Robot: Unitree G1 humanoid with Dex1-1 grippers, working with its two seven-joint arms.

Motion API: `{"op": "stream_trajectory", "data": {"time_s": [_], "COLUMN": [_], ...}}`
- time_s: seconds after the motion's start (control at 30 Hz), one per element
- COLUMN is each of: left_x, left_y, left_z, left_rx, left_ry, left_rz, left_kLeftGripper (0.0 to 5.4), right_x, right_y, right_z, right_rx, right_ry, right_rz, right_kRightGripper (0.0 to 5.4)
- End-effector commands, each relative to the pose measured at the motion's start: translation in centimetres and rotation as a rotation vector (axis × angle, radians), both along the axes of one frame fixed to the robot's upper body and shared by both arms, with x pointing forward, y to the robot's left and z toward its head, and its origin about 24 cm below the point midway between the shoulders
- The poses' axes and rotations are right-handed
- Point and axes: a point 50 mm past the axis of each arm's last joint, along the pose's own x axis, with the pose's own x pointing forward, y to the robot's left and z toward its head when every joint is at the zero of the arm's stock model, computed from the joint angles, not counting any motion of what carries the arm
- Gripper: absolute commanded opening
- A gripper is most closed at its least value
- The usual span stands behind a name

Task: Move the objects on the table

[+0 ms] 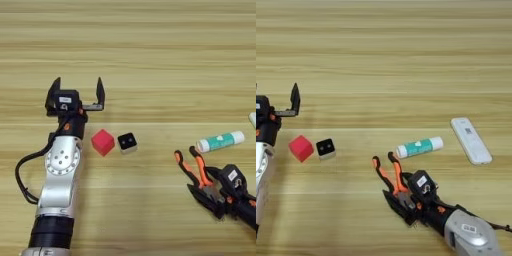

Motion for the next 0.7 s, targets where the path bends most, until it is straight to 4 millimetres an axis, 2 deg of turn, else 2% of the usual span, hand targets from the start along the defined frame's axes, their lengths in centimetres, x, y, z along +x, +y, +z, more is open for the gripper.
{"op": "stream_trajectory", "data": {"time_s": [0.03,0.33,0.7], "left_x": [0.01,0.02,0.09], "left_y": [0.10,0.08,0.03], "left_z": [0.10,0.07,0.08], "left_rx": [-0.004,-0.005,-0.005], "left_ry": [-0.003,-0.004,-0.006], "left_rz": [0.000,-0.001,-0.005], "left_kLeftGripper": [5.40,5.40,5.40], "right_x": [-0.69,-0.61,-0.17], "right_y": [-0.33,-0.52,-0.72], "right_z": [-1.41,-1.45,-0.90], "right_rx": [-0.031,-0.037,-0.040], "right_ry": [0.084,0.083,0.057], "right_rz": [-0.019,-0.023,-0.023], "right_kRightGripper": [3.12,2.37,2.33]}}
